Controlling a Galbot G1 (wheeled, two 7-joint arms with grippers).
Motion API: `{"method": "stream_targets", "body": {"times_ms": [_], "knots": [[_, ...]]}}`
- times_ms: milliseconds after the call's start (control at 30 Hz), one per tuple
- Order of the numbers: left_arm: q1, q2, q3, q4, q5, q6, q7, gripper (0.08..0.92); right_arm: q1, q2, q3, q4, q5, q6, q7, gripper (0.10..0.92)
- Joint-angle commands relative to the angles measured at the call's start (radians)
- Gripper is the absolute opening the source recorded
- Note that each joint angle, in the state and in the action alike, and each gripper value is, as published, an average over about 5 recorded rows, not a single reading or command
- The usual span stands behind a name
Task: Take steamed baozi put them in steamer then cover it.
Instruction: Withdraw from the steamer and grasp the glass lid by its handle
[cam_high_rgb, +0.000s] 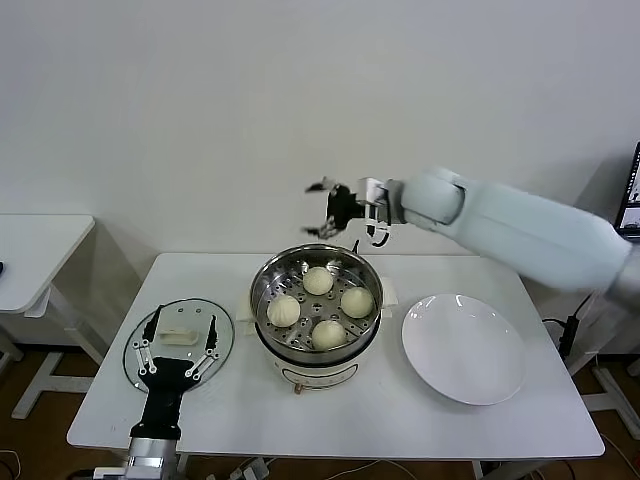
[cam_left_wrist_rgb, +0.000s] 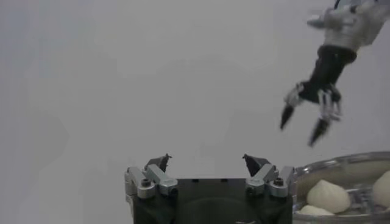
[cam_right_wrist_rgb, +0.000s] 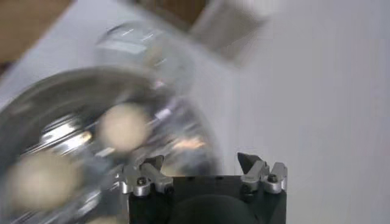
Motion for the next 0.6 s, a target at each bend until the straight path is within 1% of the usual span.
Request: {"method": "stream_targets", "body": {"times_ms": [33, 133, 300, 433, 600], "knots": [[-0.093, 0.011, 0.006, 0.048, 0.293, 0.119, -0.124, 0.823, -0.624, -0.187, 0.607, 0.132, -0.058, 0.193, 0.801, 0.823], [-0.102, 0.020, -0.010, 0.089, 0.384, 0.107, -0.116, 0.823, -0.853, -0.161, 0.828, 0.135, -0.118, 0.218, 0.800, 0.823], [-0.100, 0.035, -0.048, 0.148, 0.524, 0.113, -0.067, 0.823, -1.182, -0.033, 1.154, 0.138, -0.221, 0.275, 0.747, 0.823], [-0.092, 0.036, -0.074, 0.192, 0.679, 0.125, -0.047, 0.823, -1.329, 0.070, 1.290, 0.115, -0.270, 0.344, 0.690, 0.823], [-0.090, 0.036, -0.107, 0.271, 0.847, 0.125, -0.034, 0.823, -1.433, 0.166, 1.389, 0.114, -0.307, 0.396, 0.647, 0.823]]}}
